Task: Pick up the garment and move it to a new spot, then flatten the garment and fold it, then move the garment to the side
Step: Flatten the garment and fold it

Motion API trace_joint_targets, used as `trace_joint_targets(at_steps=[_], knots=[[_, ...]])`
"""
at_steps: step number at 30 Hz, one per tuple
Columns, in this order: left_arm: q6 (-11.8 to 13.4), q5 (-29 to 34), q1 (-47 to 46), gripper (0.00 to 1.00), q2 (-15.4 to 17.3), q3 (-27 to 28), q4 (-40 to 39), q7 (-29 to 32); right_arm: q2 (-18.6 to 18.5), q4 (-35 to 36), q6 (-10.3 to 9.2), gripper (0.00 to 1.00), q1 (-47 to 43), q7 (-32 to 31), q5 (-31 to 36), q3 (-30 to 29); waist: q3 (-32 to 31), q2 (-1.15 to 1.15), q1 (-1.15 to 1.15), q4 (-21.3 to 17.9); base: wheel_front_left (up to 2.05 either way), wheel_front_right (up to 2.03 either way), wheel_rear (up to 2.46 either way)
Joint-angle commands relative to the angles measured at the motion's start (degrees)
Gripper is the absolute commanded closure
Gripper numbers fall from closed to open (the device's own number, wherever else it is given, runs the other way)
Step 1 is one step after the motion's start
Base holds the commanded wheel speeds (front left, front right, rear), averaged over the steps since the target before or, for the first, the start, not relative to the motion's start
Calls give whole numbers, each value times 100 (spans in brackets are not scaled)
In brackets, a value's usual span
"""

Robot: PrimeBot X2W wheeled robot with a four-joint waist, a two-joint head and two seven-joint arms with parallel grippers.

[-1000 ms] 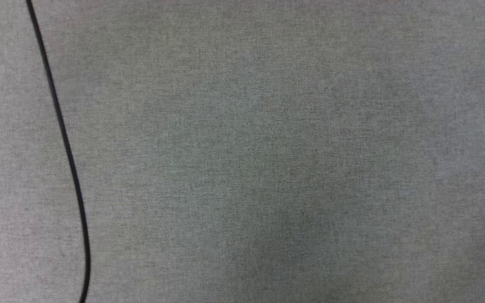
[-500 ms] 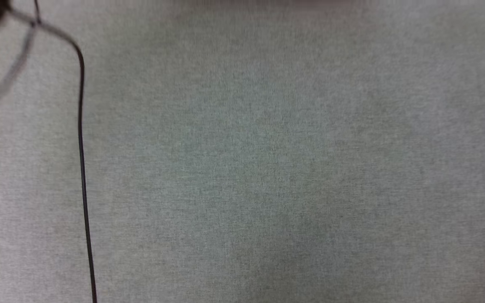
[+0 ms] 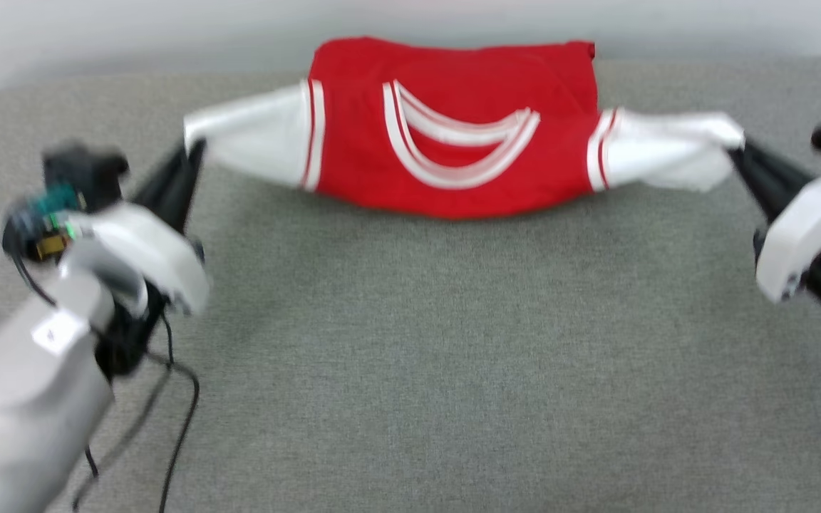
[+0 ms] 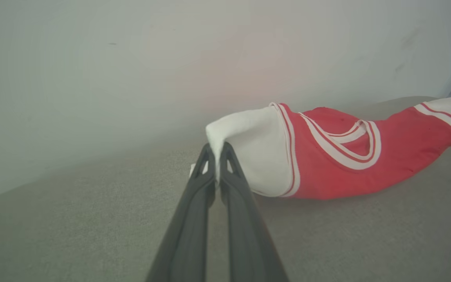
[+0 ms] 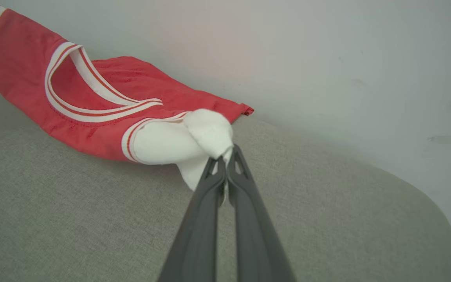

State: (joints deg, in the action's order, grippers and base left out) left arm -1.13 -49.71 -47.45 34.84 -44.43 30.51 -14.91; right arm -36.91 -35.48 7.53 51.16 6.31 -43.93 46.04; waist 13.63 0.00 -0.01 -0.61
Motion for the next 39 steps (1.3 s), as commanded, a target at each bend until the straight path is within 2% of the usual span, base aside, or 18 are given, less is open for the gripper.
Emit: trace_joint_targets(at_steps=[1,9,18,24,30,38,39], knots=[[89,-39,341,100,47,-2,-78,-39,-52,50,-8,100,-290,59,-42,-24,-268,0,1,58,0,0,0],[439,-386,1979,100,213,19,-466,-40,-128,274,-8,100,-1856,177,-159,-323,-750,0,1,103,0,0,0],[746,-645,3475,100,337,330,-724,-35,-50,227,-9,100,-3666,249,-58,-1232,-1167,0,1,114,0,0,0],[865,-650,4229,100,268,486,-855,-35,95,226,-10,100,-4572,251,62,-1842,-1365,0,1,142,0,0,0],[953,-514,4666,100,147,597,-1010,-35,269,318,-10,100,-5308,182,303,-2365,-1381,0,1,249,0,0,0],[967,-277,4641,100,-52,665,-1093,-35,542,730,-10,100,-5741,-84,706,-3169,-1345,0,1,351,0,0,0],[958,-241,4624,100,-72,657,-1108,-35,572,784,-10,66,-5758,-144,781,-3253,-1342,0,1,359,0,0,0]])
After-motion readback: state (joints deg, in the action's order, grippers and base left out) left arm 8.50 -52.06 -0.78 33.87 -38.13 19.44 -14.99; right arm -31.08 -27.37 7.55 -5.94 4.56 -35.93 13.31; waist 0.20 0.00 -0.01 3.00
